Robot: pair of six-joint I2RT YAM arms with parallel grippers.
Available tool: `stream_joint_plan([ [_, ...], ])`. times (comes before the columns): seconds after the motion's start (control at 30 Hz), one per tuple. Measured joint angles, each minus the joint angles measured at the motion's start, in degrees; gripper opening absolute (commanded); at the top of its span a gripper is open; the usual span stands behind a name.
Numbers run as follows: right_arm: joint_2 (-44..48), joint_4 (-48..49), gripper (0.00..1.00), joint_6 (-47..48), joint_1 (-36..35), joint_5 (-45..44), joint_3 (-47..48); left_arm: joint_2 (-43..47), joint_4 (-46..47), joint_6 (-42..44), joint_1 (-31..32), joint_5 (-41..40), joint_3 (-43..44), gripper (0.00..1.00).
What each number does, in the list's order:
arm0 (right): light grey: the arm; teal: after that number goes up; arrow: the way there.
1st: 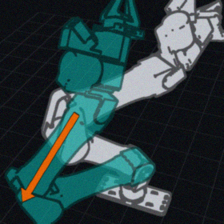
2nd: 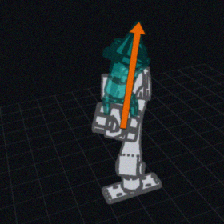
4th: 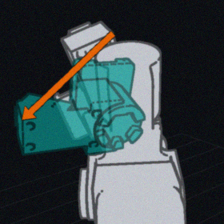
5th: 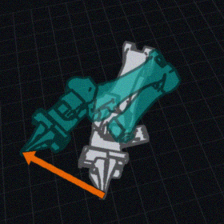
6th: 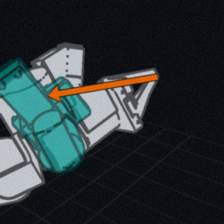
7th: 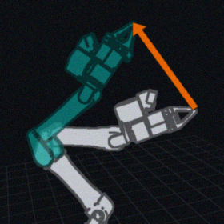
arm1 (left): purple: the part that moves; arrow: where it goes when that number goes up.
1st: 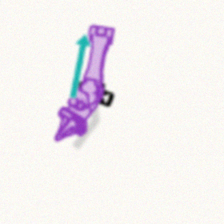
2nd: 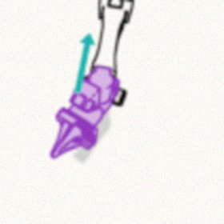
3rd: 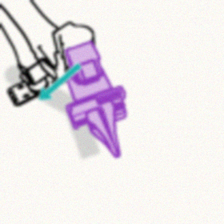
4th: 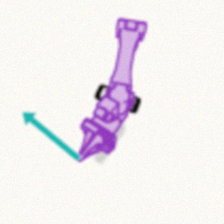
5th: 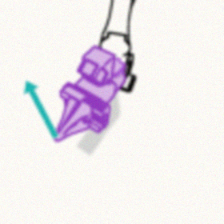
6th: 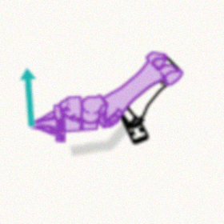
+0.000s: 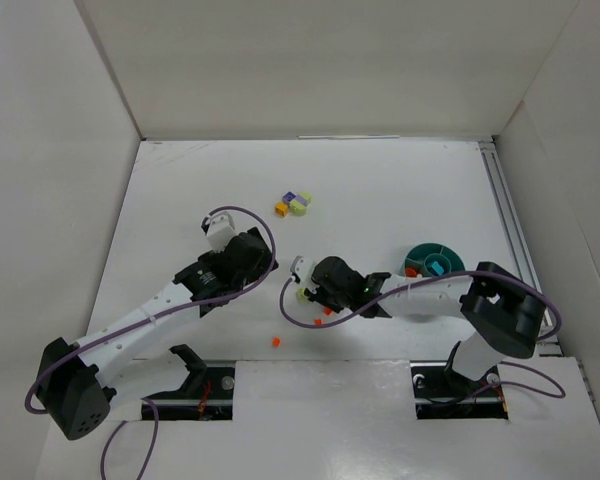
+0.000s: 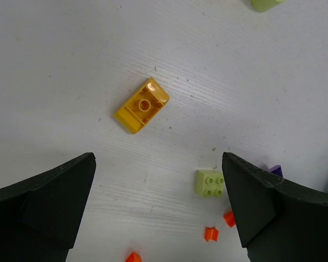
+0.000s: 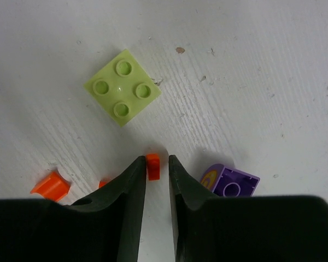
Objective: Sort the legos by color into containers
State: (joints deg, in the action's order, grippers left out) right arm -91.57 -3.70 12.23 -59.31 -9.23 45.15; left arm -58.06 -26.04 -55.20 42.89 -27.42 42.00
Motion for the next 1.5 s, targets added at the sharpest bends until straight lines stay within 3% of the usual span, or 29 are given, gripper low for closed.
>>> stream_joint_plan([
  [0.27, 5.2, -1.3, 0.17, 0.0, 0.0, -0.3, -1.9, -0.1, 0.0, 0.0, 0.0, 0.0, 0.0, 1.0],
  [0.67, 19.3, -5.6, 0.23, 3.1, 4.1, -2.1, -1.6, -0.4, 0.1, 0.3, 0.0, 0.6, 0.0, 1.0],
  [0.93, 10.1, -5.7, 0.36, 6.3, 3.8, 3.2, -0.6, -0.9, 0.2, 0.6, 0.0, 1.2, 0.0, 1.0],
  [1.5, 0.1, -3.9, 0.4, 7.5, 3.2, 5.6, 3.2, -1.5, 0.5, 0.7, 0.0, 1.7, 0.0, 1.0],
])
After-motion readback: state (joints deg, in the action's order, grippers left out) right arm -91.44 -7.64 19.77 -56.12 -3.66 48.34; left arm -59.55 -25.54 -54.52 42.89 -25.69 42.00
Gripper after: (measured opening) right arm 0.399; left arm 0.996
